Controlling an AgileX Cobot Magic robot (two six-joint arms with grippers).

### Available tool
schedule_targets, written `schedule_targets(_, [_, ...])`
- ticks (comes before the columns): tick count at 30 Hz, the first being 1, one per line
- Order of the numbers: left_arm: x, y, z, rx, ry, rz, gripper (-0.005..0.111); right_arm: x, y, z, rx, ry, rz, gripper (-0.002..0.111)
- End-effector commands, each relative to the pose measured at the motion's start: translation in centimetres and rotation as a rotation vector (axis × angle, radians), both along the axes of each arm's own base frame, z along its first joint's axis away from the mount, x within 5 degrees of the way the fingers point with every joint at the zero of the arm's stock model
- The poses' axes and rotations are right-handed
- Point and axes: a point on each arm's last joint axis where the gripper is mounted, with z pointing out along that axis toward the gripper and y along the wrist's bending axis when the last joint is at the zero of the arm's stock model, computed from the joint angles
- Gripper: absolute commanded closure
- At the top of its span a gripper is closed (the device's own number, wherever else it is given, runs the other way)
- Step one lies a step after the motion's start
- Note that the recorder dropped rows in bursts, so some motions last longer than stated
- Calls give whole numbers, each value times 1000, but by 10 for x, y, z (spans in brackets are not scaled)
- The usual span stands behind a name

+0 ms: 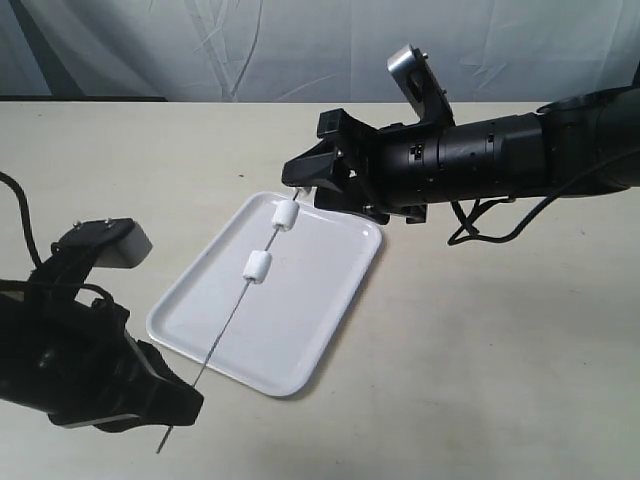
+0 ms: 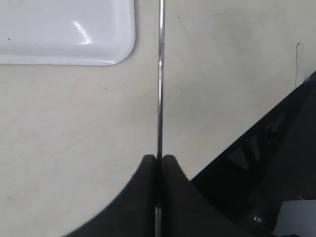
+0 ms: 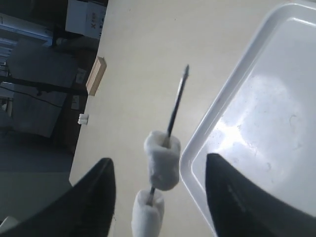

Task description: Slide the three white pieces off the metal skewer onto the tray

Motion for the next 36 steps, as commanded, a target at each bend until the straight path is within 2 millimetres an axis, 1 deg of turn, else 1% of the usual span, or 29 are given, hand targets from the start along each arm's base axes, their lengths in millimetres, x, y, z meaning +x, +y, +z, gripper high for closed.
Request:
schedule_targets(1, [-3,-1,2,-14,10,-14,107,1,1,1,4,-9,7,73])
schedule_targets(2, [-3,-1,2,-14,10,-14,107,1,1,1,4,-9,7,77])
schedule_targets(4, [-3,-1,2,-14,12,-16,107,1,1,1,4,-9,7,80])
schedule_targets(10, [-5,-1,2,-12,24,-27,107,1,1,1,4,-9,7,81])
schedule_targets(12, [-5,-1,2,-10,23,-28,107,1,1,1,4,-9,7,83])
schedule_targets(16, [-5,-1,2,-8,20,-28,107,1,1,1,2,-10,5,96])
schedule_targets(18, [-5,0,2,-7,18,-30,107,1,1,1,1,-10,4,100])
schedule_targets(26, [-8,2,-2,28,32,-57,107,4,0,2,-9,-18,-12,100])
schedule_targets(33, [-22,11,-24,72,107,-63,107,14,1,13,-13,-66,-40,100])
schedule_targets(36, [-25,12,-27,76,120,-56,107,18,2,18,-14,-86,-52,100])
